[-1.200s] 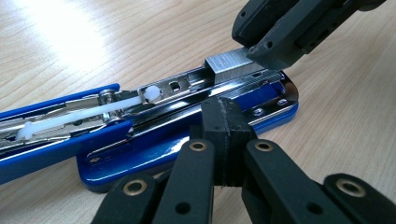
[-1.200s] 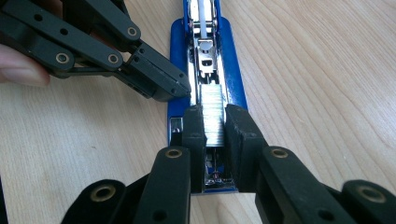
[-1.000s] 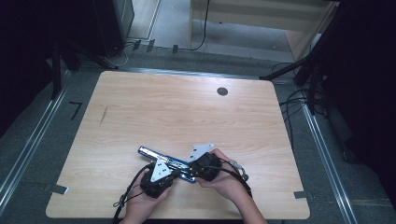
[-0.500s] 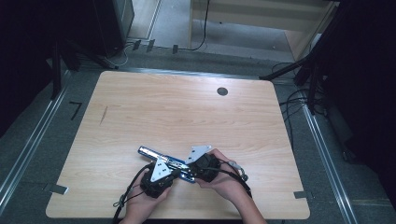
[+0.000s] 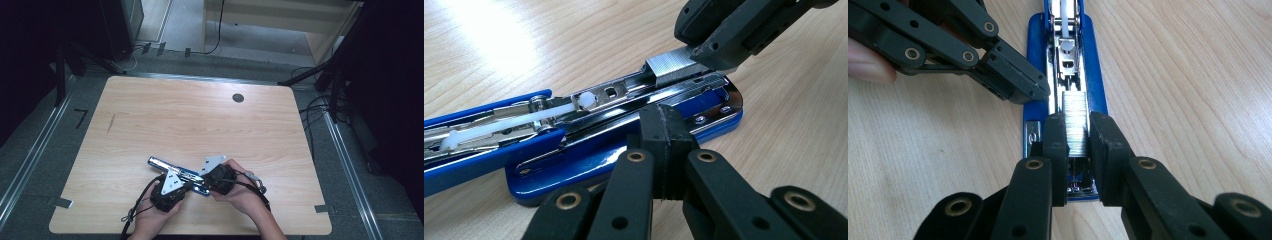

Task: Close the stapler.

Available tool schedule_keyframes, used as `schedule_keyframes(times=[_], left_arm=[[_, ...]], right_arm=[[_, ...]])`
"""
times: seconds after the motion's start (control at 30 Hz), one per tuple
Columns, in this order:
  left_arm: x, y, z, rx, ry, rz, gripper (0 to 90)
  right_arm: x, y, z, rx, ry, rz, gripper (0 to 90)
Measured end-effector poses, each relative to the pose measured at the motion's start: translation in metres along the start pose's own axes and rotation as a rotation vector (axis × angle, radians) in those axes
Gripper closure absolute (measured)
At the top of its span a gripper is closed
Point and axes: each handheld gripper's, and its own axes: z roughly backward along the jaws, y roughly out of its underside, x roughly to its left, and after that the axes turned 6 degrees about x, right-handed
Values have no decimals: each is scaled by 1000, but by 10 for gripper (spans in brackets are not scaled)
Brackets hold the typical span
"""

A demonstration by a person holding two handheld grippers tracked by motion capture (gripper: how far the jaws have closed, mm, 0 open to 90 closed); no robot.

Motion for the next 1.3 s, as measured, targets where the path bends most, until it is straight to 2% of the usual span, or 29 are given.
schedule_keyframes(times=[1.3], left_arm=[[0, 0, 0, 1, 2, -1, 900]], right_arm=[[-1, -2, -3, 8, -13, 8, 790]])
